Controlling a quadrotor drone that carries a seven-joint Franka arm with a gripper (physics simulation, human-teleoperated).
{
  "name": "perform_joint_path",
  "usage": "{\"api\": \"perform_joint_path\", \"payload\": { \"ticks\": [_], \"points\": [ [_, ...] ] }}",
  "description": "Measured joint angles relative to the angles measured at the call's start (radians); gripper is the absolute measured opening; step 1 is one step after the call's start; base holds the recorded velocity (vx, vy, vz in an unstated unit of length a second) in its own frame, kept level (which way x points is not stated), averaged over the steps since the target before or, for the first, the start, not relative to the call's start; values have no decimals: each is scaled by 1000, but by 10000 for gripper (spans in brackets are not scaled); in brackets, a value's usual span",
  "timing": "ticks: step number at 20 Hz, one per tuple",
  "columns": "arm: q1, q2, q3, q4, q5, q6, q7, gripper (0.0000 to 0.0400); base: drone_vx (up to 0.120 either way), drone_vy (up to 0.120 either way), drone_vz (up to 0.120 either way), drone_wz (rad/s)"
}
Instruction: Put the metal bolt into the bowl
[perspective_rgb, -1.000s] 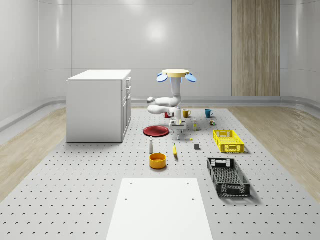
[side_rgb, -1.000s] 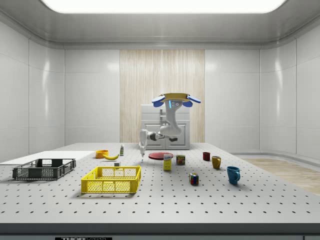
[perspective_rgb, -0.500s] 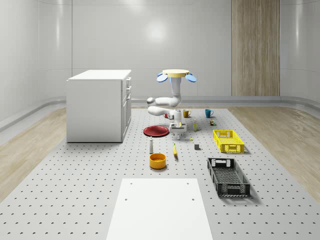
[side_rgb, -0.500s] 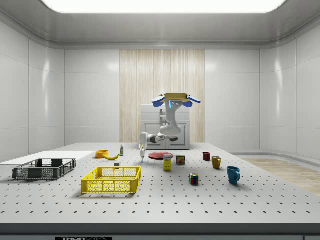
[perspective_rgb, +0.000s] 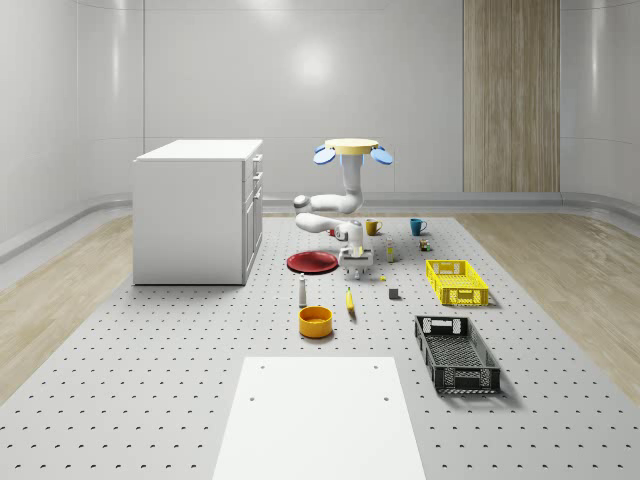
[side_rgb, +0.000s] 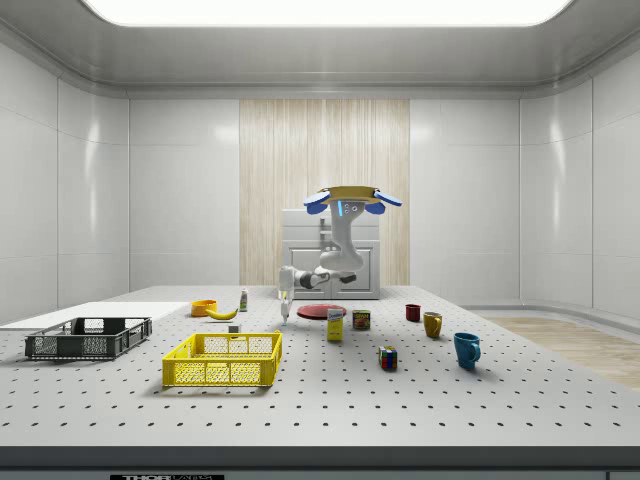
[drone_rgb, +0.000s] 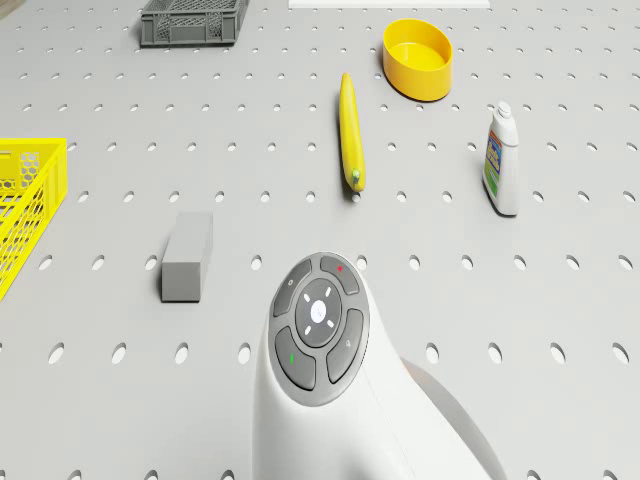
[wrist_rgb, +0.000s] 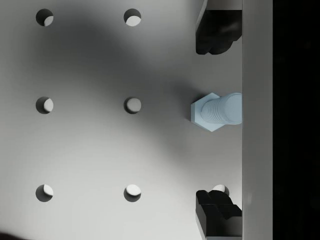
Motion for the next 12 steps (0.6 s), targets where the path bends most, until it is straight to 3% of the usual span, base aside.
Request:
{"api": "perform_joint_path", "payload": {
  "ticks": [12],
  "points": [
    [-30, 9, -4, 10, -6, -3, 22, 400, 0, 0, 0, 0]
  ]
}}
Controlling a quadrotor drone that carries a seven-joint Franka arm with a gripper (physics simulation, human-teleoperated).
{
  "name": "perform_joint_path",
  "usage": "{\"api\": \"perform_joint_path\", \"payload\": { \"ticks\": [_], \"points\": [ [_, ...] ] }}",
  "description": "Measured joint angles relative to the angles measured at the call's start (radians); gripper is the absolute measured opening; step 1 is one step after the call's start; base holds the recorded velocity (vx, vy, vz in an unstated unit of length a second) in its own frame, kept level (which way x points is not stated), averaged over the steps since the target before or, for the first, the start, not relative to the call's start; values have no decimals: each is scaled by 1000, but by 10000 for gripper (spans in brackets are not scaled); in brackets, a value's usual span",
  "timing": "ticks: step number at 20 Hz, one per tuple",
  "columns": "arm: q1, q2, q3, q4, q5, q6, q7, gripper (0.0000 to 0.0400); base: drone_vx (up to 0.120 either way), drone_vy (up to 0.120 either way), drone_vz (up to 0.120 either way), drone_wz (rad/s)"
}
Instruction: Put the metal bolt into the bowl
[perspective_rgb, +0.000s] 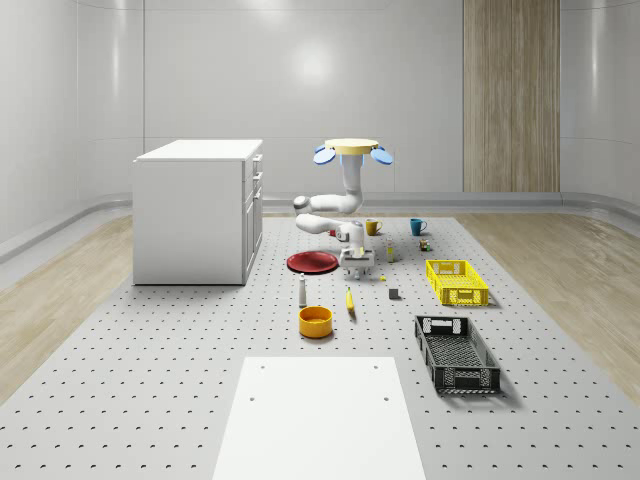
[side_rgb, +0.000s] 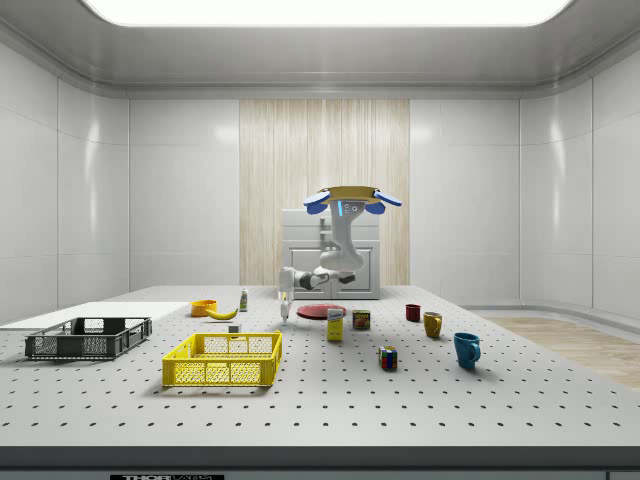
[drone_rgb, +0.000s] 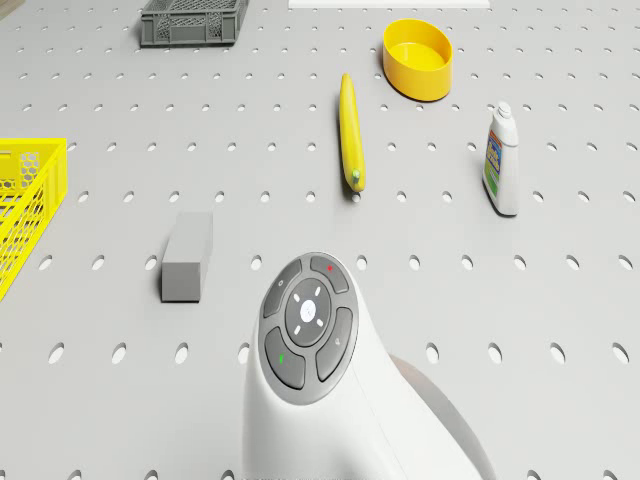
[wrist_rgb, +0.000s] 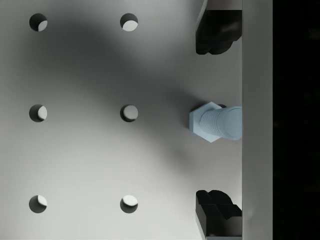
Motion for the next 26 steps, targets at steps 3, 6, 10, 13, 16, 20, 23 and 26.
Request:
{"api": "perform_joint_path", "payload": {
  "ticks": [3, 6, 10, 13, 16, 20, 23, 26],
  "points": [
    [-4, 1, 1, 2, 1, 0, 1, 298, 0, 0, 0, 0],
    [-5, 1, 2, 3, 1, 0, 2, 194, 0, 0, 0, 0],
    [-7, 1, 2, 4, 2, 0, 3, 134, 0, 0, 0, 0],
    [-7, 0, 2, 4, 2, 1, 3, 116, 0, 0, 0, 0],
    [-7, 0, 8, 2, 7, -1, 4, 108, 0, 0, 0, 0],
    [-2, 0, 46, -11, 43, -18, 6, 103, 0, 0, 10, 0],
    [0, -1, 73, -19, 70, -28, 9, 101, 0, 0, 120, 0],
    [0, -2, 90, -23, 86, -32, 11, 101, 0, 0, 120, 0]
  ]
}}
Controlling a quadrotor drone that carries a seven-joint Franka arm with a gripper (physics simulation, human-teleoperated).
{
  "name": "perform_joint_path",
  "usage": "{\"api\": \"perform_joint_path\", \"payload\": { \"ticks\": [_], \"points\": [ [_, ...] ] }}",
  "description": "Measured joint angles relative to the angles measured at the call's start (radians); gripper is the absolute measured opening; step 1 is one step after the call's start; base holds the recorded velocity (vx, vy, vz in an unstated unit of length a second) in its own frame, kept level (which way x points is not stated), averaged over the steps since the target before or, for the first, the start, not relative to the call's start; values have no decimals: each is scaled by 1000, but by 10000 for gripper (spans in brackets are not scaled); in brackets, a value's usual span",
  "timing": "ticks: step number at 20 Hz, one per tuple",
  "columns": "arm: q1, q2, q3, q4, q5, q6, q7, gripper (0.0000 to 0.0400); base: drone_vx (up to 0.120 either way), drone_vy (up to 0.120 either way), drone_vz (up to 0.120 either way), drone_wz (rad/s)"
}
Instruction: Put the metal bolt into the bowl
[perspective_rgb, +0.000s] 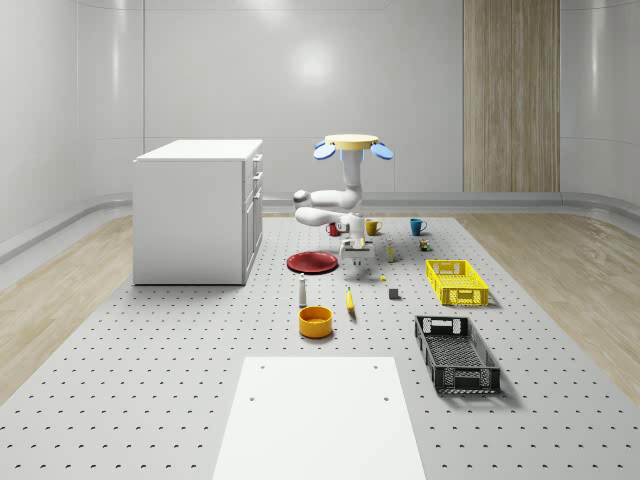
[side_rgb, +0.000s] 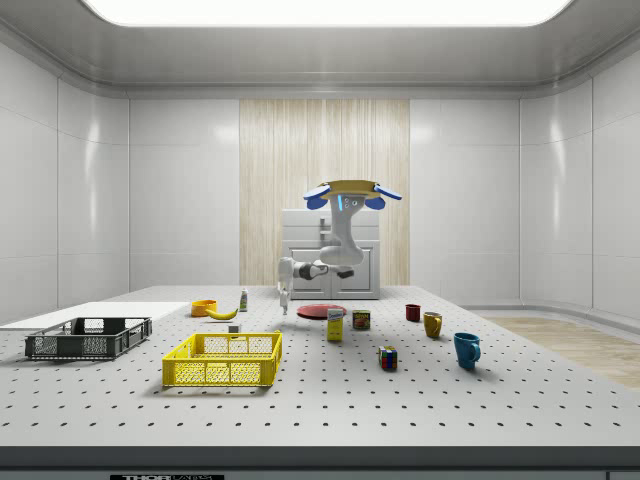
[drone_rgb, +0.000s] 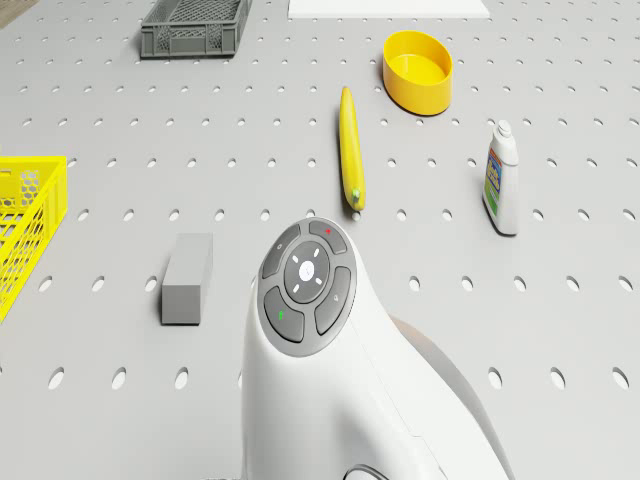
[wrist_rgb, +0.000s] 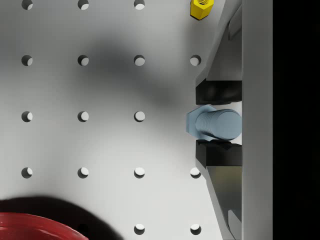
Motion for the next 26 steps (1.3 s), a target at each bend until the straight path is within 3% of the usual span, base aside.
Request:
{"api": "perform_joint_path", "payload": {
  "ticks": [3, 8, 16, 26],
  "points": [
    [0, -2, 9, -2, 10, -1, 1, 100, 0, -80, 120, 0],
    [-2, -7, 17, -3, 18, 1, 3, 100, 120, -120, 112, 0],
    [-4, -15, 20, -3, 24, 7, 6, 100, 120, -115, 45, 0],
    [-7, -24, 22, -3, 28, 16, 8, 100, 120, 0, 0, 0]
  ]
}}
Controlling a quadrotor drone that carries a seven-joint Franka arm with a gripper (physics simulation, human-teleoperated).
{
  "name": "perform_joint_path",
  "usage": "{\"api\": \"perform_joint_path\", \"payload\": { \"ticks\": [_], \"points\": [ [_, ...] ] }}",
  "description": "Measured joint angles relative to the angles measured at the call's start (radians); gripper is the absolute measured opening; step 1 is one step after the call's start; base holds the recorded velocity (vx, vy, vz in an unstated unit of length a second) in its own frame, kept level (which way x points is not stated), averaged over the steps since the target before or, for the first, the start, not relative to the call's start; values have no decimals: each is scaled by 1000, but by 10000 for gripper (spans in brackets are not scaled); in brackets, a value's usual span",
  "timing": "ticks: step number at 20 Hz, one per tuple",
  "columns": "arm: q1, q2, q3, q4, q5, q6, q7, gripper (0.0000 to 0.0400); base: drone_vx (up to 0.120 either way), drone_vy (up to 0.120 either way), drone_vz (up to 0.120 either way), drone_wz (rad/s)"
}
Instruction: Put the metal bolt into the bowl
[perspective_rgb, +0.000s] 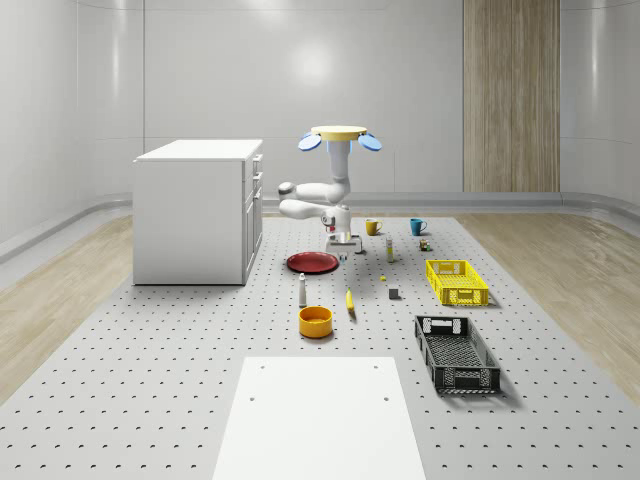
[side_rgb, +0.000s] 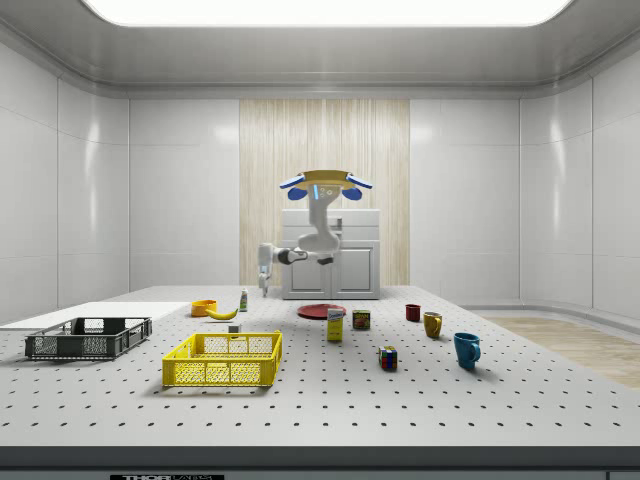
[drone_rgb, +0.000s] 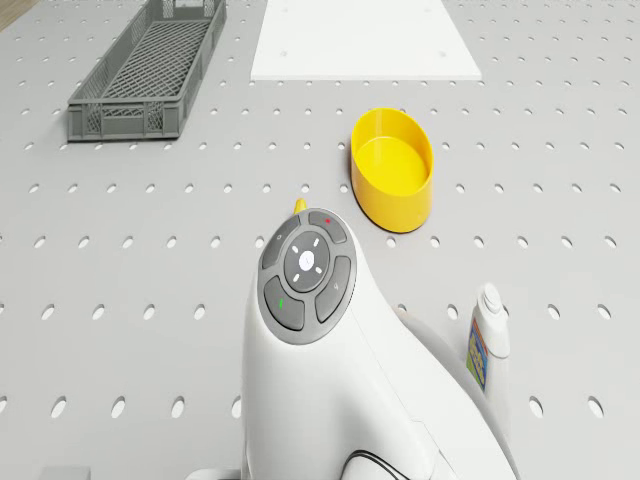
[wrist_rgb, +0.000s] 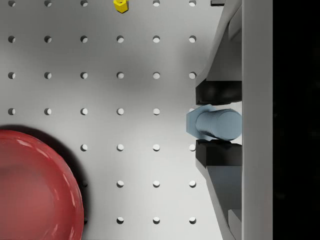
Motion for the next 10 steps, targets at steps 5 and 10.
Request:
{"api": "perform_joint_path", "payload": {
  "ticks": [5, 10],
  "points": [
    [-1, -4, 1, 0, 2, 4, 1, 100, 120, -80, 0, 0],
    [-3, -8, 1, 0, 4, 8, 2, 100, 120, 0, 0, 0]
  ]
}}
